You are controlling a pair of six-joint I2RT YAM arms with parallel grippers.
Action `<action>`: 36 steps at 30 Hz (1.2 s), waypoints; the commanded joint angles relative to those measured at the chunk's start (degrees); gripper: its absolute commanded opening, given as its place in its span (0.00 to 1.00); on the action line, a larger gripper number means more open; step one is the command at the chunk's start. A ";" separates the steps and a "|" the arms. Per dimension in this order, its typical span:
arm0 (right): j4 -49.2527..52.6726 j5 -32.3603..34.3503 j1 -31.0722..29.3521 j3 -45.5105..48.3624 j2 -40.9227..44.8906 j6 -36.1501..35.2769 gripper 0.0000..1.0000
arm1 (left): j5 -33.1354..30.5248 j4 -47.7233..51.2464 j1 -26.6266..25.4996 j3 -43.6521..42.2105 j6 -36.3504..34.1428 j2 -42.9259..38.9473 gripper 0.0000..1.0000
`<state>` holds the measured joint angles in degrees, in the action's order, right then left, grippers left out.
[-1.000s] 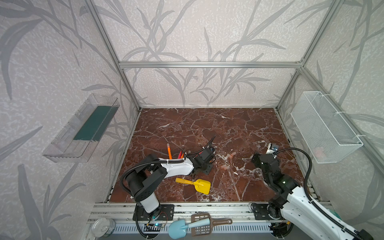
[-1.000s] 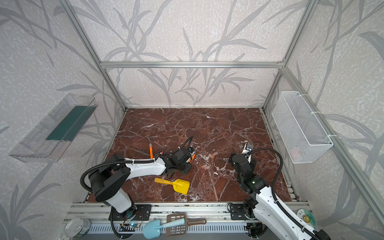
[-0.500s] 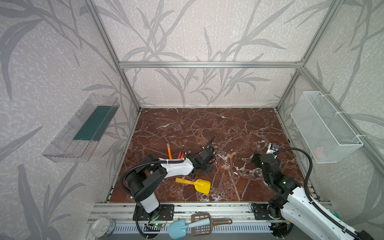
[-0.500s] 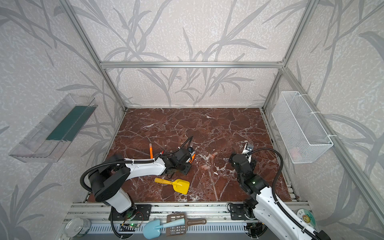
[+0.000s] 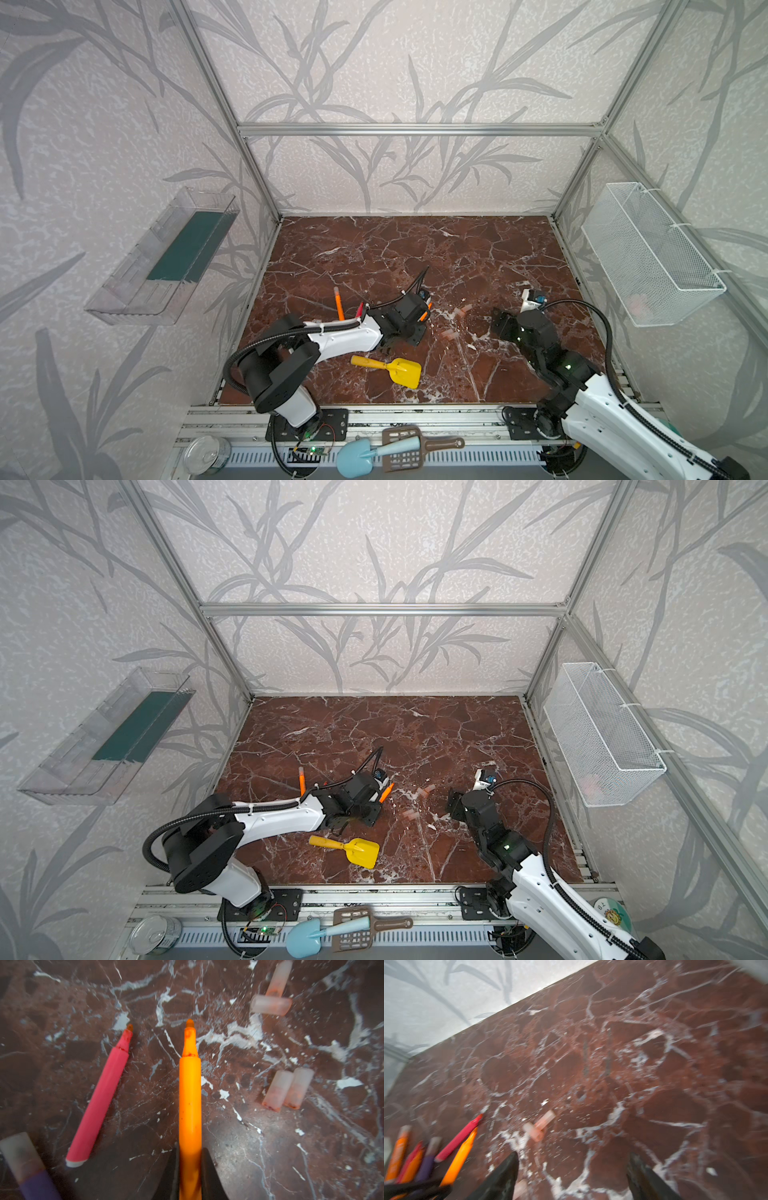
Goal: Insert the pens into the pen caps
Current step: 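Lift the orange marker upright with the left gripper while the right gripper approaches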
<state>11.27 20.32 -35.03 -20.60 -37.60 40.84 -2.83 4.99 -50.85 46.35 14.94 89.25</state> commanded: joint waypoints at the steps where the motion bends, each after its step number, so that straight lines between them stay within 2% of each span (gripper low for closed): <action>1: -8.04 -1.75 -8.29 1.43 -0.74 5.54 0.81 | 2.71 -7.83 -0.14 -4.86 1.96 -5.37 0.05; 3: -14.27 -1.12 -13.14 2.85 -2.59 6.34 0.82 | 5.08 -14.29 -0.14 -9.71 2.02 -8.39 0.03; 6: -20.35 -1.30 -18.10 2.40 -6.98 6.75 0.82 | 4.16 -18.19 -0.13 -14.81 2.28 -13.88 0.02; 11: -27.52 -1.68 -22.79 0.53 -13.63 8.38 0.82 | 8.44 -22.88 -0.13 -20.31 2.46 -21.36 0.00; 16: -32.31 -0.29 -27.93 -2.56 -18.55 8.23 0.82 | 10.20 -24.85 -0.14 -21.98 3.34 -23.10 0.00; 25: -36.92 3.18 -29.08 -7.17 -26.38 8.91 0.78 | 15.43 -26.86 -0.21 -22.95 4.00 -24.34 0.00; 33: -37.87 9.35 -29.05 -8.05 -29.29 11.63 0.78 | 16.55 -27.44 -0.28 -23.32 3.79 -25.20 0.00; 36: -38.87 9.09 -28.96 -8.76 -30.69 11.33 0.75 | 17.22 -27.76 -0.30 -23.46 3.69 -25.18 0.00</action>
<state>-25.12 26.76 -63.81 -27.35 -67.26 51.53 12.73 -20.60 -50.92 23.75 18.65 65.01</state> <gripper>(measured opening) 0.753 0.144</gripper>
